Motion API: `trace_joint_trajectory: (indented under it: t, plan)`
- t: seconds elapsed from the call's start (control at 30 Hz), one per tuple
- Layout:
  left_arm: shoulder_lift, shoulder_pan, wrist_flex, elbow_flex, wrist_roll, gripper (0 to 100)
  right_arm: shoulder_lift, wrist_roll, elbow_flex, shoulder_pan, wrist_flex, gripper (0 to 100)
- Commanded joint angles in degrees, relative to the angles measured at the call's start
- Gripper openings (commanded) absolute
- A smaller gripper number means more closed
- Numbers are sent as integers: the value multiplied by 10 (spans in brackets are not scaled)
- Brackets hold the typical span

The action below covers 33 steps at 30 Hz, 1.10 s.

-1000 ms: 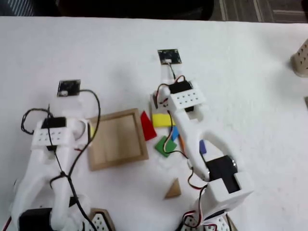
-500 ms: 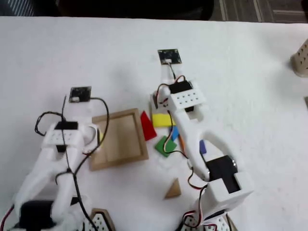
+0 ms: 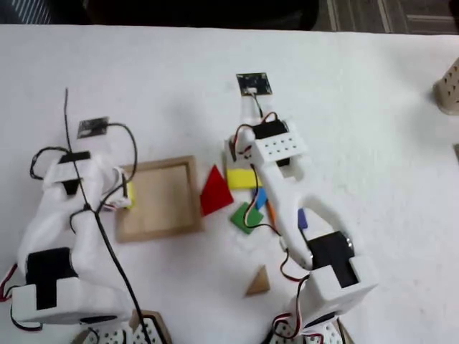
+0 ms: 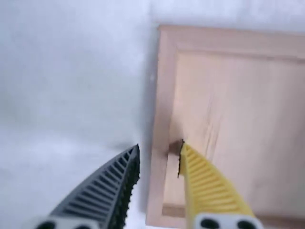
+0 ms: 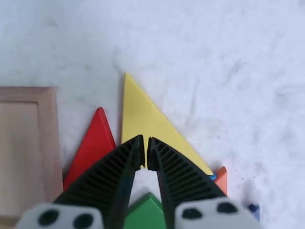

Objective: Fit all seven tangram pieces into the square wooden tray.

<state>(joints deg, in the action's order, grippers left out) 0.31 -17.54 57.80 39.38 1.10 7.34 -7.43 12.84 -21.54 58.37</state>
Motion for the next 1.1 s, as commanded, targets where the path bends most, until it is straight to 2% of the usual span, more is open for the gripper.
trace_joint_trajectory:
  t: [0.0,0.2,0.47,0.67,0.93,1.0,1.07]
  plan:
    - [9,-40,1,-17,-33,151,-29,8,-9,17,-7,18]
    - [9,-86,-1,-38,-35,151,-30,8,-12,57,7,18]
    - [9,-102,-25,-38,-21,151,-126,25,9,53,167,17]
    - [9,-97,-27,-36,-22,151,-229,268,190,43,192,17]
    - [9,-89,-33,-35,-25,151,-320,560,299,27,387,17]
    - [9,-89,-33,-35,-25,151,-332,632,325,23,389,17]
    - [9,-89,-33,-35,-25,151,-338,669,344,21,375,17]
